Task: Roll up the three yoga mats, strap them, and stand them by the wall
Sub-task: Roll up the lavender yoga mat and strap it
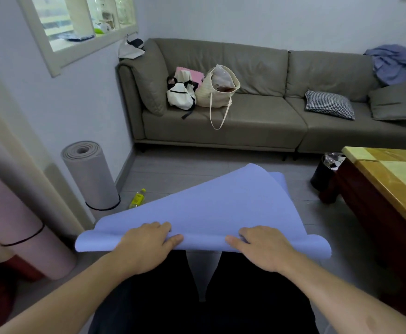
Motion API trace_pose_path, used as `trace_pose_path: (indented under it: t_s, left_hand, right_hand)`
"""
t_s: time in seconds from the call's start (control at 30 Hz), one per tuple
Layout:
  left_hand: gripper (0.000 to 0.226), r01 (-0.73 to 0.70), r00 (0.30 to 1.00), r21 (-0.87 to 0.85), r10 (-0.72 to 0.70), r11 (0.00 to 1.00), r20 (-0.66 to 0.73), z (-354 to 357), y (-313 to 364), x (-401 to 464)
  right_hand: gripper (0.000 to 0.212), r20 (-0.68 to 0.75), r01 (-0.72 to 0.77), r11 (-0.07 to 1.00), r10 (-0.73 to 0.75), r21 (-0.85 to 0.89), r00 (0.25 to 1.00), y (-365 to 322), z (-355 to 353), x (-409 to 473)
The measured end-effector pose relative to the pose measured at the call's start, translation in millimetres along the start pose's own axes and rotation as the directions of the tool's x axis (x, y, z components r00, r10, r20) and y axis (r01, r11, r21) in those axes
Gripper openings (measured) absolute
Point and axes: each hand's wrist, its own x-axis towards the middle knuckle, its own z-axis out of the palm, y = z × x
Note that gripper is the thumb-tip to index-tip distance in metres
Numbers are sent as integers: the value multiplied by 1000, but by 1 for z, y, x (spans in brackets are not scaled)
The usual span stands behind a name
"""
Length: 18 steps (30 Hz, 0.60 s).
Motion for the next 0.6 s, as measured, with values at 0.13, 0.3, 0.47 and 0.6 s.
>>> trace_pose_path:
  t_s: [0.13,0.3,0.47,0.6]
  left_hand:
    - [41,39,988,-23,-36,999,147,-6,2,2]
    - [53,130,967,38,-135,991,215,2,19,-2]
    - [56,184,973,189,-206,964,104,9,34,-17]
    - [81,232,971,288,-201,929,-133,20,30,-30]
  right_hand:
    - [66,46,-39,999,39,-5,998,-3,1,0]
    - [69,-82,-44,986,32,-158,996,-10,13,-19]
    - [71,-254,-78,965,13,-249,967,-13,40,-27]
    - [71,-175,-22,975,-18,-222,984,-10,22,-18]
